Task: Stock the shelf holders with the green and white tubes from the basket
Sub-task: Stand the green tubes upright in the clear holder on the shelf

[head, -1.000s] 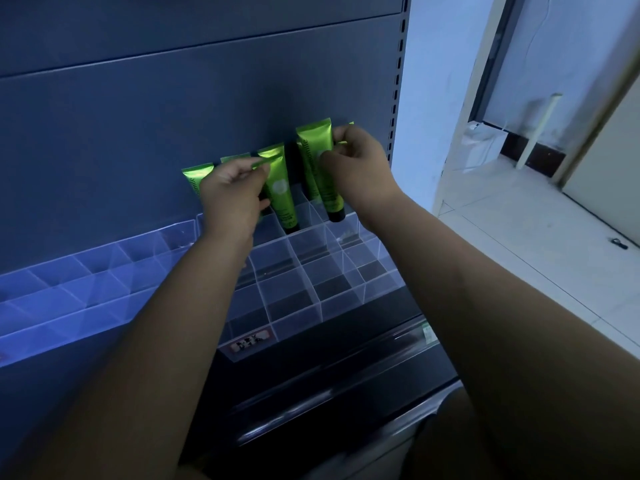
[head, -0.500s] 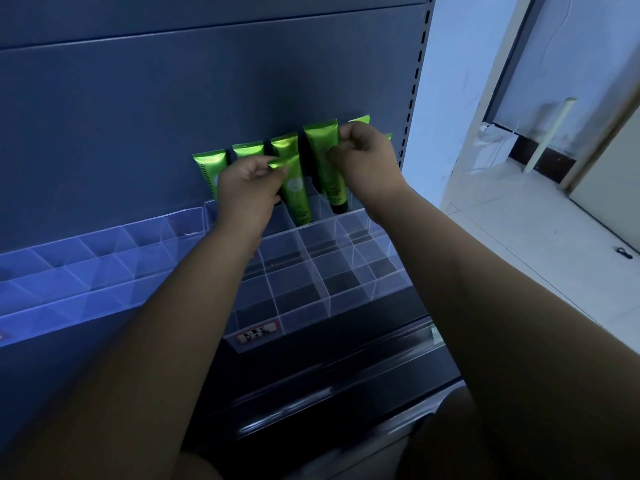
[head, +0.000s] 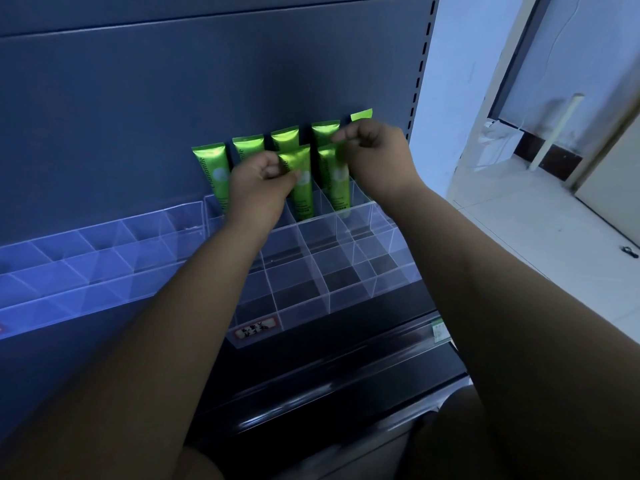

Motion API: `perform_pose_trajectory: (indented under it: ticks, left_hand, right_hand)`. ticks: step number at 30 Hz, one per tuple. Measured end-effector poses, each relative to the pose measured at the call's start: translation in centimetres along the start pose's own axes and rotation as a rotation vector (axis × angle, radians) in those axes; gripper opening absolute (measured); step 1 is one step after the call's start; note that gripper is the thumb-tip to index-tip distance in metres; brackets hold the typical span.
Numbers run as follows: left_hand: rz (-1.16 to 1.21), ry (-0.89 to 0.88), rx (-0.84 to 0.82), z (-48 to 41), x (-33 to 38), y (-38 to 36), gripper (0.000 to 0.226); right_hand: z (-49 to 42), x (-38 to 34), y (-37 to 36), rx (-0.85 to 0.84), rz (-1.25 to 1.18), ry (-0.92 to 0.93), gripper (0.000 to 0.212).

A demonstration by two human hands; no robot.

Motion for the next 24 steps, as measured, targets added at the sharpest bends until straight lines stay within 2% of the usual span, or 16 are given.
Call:
perform_pose_trajectory:
  ticks: [9, 16, 24]
  left_hand:
    - [-0.056, -0.055, -0.037, -0.2, -0.7, -0.7, 0.020]
    - [-0.039, -0.073, -0.053, -0.4, -1.1, -0.9, 0.019]
    - [-0.059, -0.075, -0.047, -0.2, -1.3, -0.7, 0.013]
  right_hand:
    - [0.0, -2.5, -0.1, -0.019, 0.392, 0.205, 0.030]
    - [0.3, -3.4, -0.8, 0.005, 0.413, 0.292, 0.026]
    - [0.3, -3.5, -0.6, 0.019, 0.505, 0.269, 0.032]
Point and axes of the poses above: each hand's wrist, its own z-axis away from the middle knuckle, its own y-axis out of the back of the hand, x = y × z, the point moved 9 cm from there along -z, towards the middle knuckle, and after that the axes turned 5 degrees about -z, right-handed, at the moved point
